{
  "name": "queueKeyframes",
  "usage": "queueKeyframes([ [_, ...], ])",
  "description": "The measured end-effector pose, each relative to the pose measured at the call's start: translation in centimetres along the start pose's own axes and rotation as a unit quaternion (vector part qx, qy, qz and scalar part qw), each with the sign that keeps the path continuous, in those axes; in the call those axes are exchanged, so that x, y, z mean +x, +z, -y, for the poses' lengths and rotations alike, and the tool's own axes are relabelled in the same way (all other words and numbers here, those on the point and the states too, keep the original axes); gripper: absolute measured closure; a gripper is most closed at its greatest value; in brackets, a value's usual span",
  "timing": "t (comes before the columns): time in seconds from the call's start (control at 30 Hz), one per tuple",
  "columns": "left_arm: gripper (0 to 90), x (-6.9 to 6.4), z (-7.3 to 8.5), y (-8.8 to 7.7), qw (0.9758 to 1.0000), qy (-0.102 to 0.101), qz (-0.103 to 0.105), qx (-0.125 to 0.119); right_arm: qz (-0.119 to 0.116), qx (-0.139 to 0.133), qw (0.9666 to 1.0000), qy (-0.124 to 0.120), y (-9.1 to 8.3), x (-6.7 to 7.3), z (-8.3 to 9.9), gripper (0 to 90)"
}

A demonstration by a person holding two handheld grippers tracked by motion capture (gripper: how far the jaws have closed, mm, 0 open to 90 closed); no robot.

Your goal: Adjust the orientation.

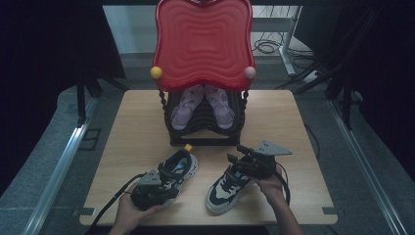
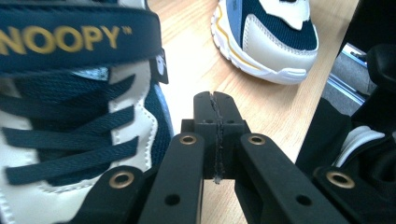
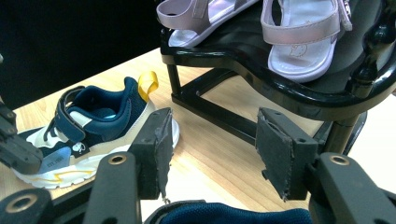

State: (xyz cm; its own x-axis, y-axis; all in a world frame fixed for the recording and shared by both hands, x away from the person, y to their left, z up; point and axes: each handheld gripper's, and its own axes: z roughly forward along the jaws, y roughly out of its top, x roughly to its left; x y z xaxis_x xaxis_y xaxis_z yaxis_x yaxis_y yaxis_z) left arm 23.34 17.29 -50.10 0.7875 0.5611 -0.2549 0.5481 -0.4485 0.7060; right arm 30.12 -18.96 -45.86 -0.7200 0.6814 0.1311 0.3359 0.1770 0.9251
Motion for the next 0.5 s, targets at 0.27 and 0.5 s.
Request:
queueKeyframes([
  [0.27, 89.7, -0.1, 0.3, 1.2, 0.9995, 0.005, -0.005, 0.030, -0.001, 0.005, 1.0000, -0.004, 0.1, 0.1, 0.0, 46.0],
  [0.5, 89.7, 0.2, 0.5, 1.5, 0.9989, 0.003, -0.012, 0.045, 0.001, 0.007, 1.0000, -0.007, 0.2, 0.1, 0.0, 45.7],
])
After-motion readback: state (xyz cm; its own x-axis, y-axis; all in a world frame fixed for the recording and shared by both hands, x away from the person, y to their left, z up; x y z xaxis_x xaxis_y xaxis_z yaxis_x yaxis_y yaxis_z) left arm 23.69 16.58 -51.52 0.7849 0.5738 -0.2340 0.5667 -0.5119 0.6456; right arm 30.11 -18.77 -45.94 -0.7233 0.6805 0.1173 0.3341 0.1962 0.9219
